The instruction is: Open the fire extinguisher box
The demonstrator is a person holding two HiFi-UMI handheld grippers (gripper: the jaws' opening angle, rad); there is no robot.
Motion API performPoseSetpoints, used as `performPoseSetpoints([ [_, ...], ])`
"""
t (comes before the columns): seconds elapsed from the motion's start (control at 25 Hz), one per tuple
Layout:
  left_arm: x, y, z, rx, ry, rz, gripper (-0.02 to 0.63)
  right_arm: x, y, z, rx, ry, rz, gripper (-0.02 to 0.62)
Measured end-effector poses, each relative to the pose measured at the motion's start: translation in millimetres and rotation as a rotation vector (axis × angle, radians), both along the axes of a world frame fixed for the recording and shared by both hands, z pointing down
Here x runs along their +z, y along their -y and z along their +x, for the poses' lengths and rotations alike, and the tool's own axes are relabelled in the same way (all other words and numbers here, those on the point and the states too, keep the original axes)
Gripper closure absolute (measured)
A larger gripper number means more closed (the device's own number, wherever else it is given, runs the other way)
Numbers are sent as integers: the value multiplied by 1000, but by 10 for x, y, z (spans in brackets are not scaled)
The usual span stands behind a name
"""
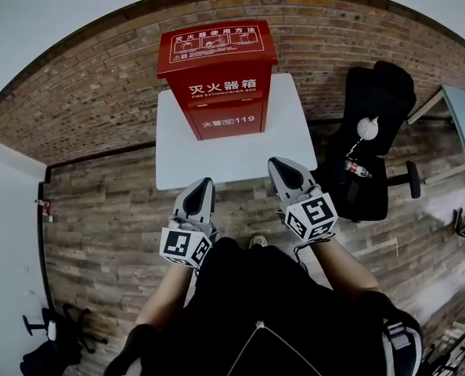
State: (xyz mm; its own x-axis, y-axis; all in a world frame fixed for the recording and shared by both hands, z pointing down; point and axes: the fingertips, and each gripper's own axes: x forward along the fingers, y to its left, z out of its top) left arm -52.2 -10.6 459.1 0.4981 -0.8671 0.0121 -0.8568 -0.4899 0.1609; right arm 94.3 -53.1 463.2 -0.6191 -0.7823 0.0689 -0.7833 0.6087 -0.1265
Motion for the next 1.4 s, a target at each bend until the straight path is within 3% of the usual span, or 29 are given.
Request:
performPoseSetpoints([
  [0.36, 76, 722, -197, -29, 3, -14, 555, 91, 731, -158, -17, -2, -26, 575],
  [0.96, -83, 2227, -746, 83, -6, 13, 555, -88, 1966, -821, 59, -21, -19, 575],
  [1.4, -111, 2649, -885, 123, -3, 26, 555, -121, 2296, -971, 87, -66, -10, 575],
])
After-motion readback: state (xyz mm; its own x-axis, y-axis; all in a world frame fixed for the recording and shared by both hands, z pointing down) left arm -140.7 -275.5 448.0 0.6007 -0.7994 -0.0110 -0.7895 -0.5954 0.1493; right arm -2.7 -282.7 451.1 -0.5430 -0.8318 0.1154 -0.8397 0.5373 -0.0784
